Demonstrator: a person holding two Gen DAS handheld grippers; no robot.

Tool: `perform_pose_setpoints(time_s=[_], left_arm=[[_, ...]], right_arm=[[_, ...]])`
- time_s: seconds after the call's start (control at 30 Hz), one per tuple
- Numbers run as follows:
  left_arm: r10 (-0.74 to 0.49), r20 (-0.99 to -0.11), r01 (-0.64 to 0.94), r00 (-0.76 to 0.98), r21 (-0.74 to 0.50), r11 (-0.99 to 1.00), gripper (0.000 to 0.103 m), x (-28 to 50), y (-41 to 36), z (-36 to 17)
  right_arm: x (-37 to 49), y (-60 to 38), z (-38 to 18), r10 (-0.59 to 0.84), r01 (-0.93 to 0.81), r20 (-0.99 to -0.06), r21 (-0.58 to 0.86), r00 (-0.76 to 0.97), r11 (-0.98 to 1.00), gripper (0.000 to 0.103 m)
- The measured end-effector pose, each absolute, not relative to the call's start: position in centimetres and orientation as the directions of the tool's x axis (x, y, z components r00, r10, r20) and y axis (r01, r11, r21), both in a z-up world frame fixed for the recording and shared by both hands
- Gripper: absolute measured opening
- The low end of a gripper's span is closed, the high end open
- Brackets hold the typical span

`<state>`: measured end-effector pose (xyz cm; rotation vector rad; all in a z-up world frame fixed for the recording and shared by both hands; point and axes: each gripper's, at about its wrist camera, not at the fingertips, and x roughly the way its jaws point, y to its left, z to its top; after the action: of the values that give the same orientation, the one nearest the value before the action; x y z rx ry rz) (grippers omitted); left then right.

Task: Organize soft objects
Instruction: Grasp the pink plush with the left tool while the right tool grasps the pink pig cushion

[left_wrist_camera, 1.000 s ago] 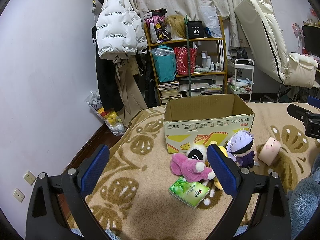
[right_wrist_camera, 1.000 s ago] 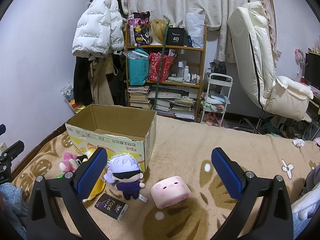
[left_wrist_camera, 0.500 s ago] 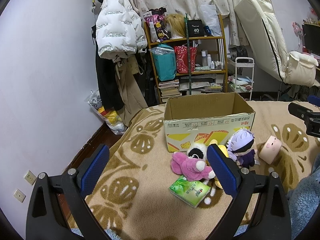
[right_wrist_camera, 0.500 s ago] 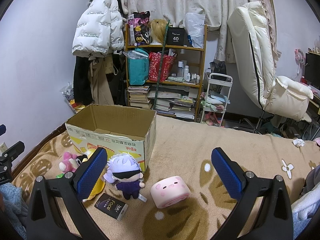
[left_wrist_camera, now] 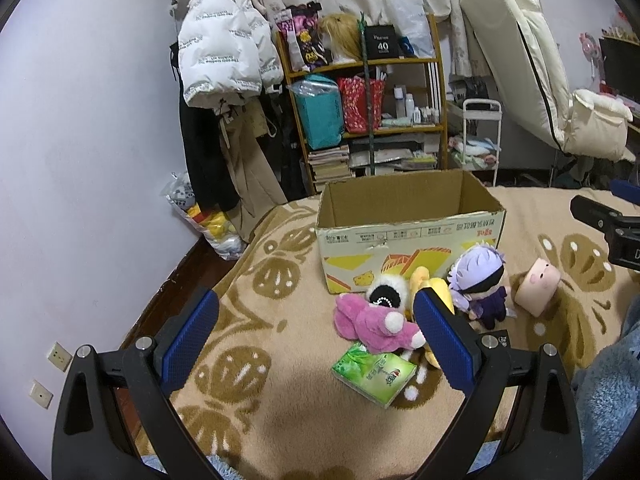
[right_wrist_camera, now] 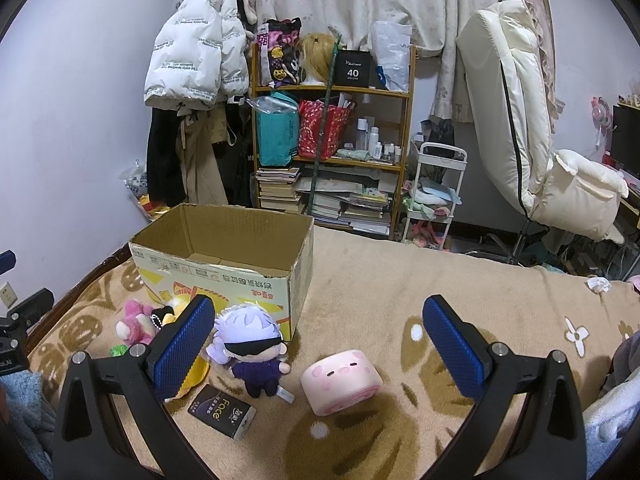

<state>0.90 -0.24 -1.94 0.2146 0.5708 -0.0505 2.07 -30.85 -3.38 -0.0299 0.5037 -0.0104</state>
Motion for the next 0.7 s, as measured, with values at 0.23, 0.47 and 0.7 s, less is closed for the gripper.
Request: perform_pose_setpoints(time_s=[0.23,0.47,0.7], left_arm=[[0.045,-0.597,0.087,0.801,0.190,0.978,0.097,2.5,-0.2,-1.6],[0.051,-0.649,0.100,0.759,0.193,0.976,0.097,4.2,-0.5,-2.2],[0.033,-0.709,0.132,0.704,0.176,0.975,0.097,6.5,-1.2,-3.1]], right_arm=[[4.0,-30.1,-5.5,-0.012,-0.004,-0.538,-0.030,0.843,1.000,0.103],[6.0,-30.9,-6.7,-0.019,0.015,-0.618,-0.012,0.786,1.000,0.103],[7.8,-32.8,-8.2,0.012,0.051,-0.683,0.072,0.731,0.996,0.103]])
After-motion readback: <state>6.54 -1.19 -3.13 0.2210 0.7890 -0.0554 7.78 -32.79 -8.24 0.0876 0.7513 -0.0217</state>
